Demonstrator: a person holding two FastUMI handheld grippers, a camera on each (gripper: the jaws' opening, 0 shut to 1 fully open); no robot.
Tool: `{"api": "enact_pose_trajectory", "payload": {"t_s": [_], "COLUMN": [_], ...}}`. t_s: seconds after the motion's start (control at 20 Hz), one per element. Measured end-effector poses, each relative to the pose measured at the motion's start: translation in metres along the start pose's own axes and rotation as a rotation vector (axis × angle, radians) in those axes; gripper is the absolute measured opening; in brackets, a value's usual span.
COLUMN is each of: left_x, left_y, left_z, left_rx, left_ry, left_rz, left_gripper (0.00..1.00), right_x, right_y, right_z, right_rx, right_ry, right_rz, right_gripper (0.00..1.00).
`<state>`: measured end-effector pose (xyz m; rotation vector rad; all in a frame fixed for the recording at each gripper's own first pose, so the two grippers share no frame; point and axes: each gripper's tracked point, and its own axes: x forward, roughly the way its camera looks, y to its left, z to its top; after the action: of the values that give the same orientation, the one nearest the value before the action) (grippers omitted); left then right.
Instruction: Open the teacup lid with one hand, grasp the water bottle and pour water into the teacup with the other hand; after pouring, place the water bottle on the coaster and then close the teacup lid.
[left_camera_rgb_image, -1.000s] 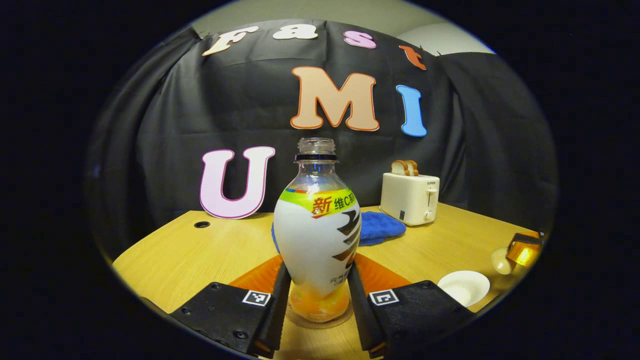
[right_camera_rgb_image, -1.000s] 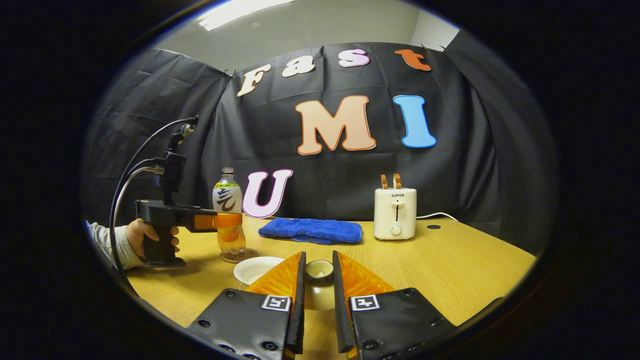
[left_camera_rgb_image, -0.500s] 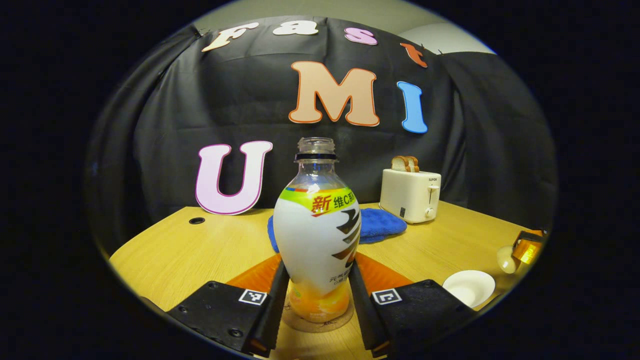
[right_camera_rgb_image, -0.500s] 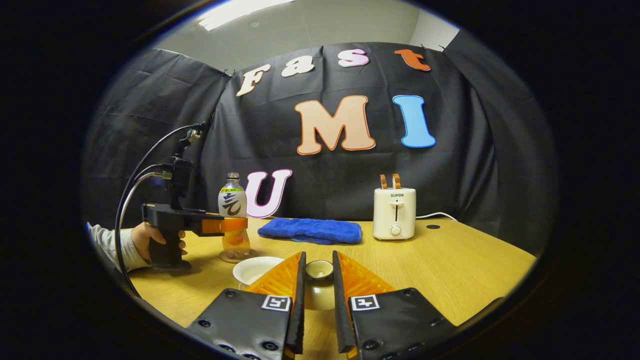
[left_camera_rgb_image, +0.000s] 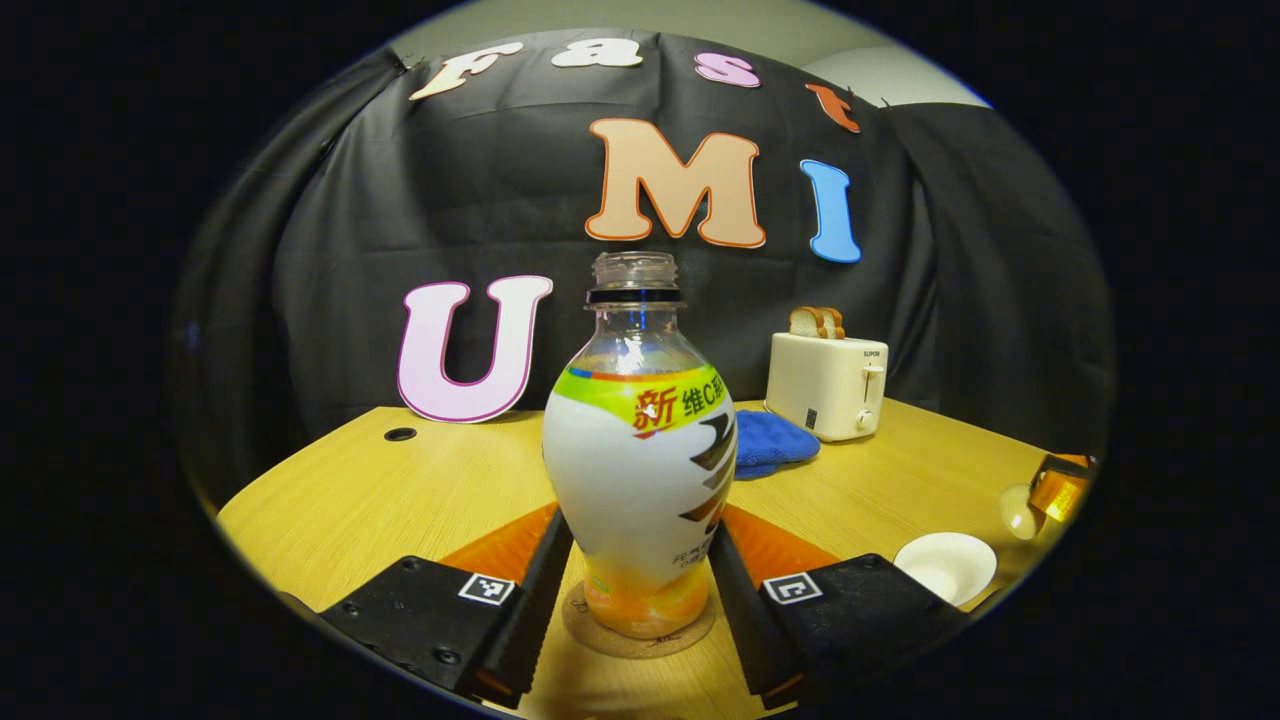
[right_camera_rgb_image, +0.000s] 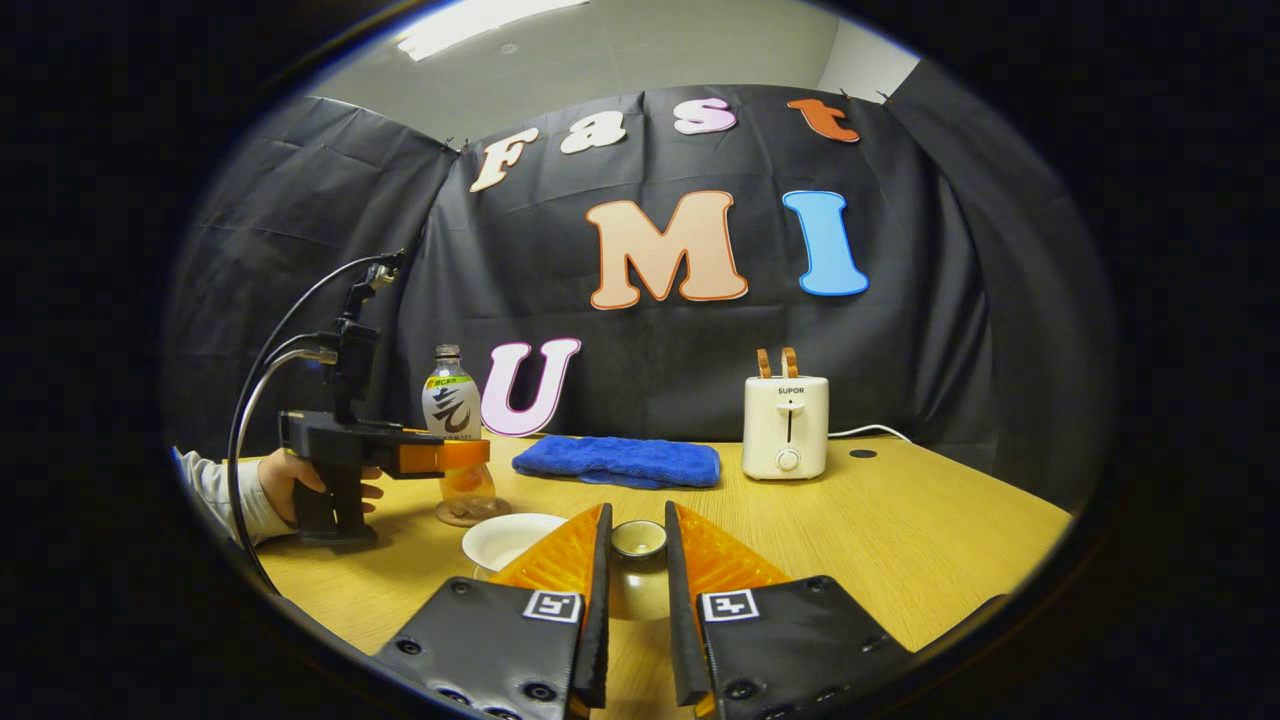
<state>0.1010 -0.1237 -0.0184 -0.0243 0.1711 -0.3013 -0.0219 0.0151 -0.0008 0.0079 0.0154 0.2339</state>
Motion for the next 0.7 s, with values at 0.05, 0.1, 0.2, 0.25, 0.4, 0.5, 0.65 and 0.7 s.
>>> {"api": "enact_pose_trajectory", "payload": {"t_s": [0.05,0.1,0.2,0.25,0.4,0.5,0.65,0.7], "left_x": [-0.001,-0.001,-0.001,-0.001,-0.003,-0.004,-0.012,-0.015], "left_y": [0.0,0.001,0.001,0.001,0.005,0.003,0.008,0.008], "left_z": [-0.001,-0.001,0.0,0.0,0.0,-0.001,0.0,-0.001], "left_rx": [0.002,0.007,0.01,0.01,0.013,0.011,0.025,0.025], "left_ry": [0.002,0.004,-0.004,-0.004,-0.007,-0.008,-0.01,-0.012], "left_rz": [-0.001,0.0,0.003,0.005,0.015,0.014,0.027,0.027], "left_gripper": [0.76,0.81,0.82,0.83,0.91,0.96,0.96,0.96], "right_x": [0.001,0.0,0.001,0.001,0.001,0.001,0.005,0.006], "right_y": [0.0,0.0,0.0,0.0,-0.001,-0.001,0.001,0.003], "right_z": [-0.001,0.0,0.0,0.0,0.0,-0.001,-0.003,-0.003], "right_rx": [0.0,0.0,0.0,0.0,0.001,0.003,0.023,0.034], "right_ry": [0.001,0.001,0.0,0.0,0.001,0.004,0.018,0.023], "right_rz": [-0.001,-0.003,-0.004,-0.005,-0.009,-0.01,0.002,0.008], "right_gripper": [0.3,0.29,0.29,0.3,0.29,0.29,0.29,0.29]}}
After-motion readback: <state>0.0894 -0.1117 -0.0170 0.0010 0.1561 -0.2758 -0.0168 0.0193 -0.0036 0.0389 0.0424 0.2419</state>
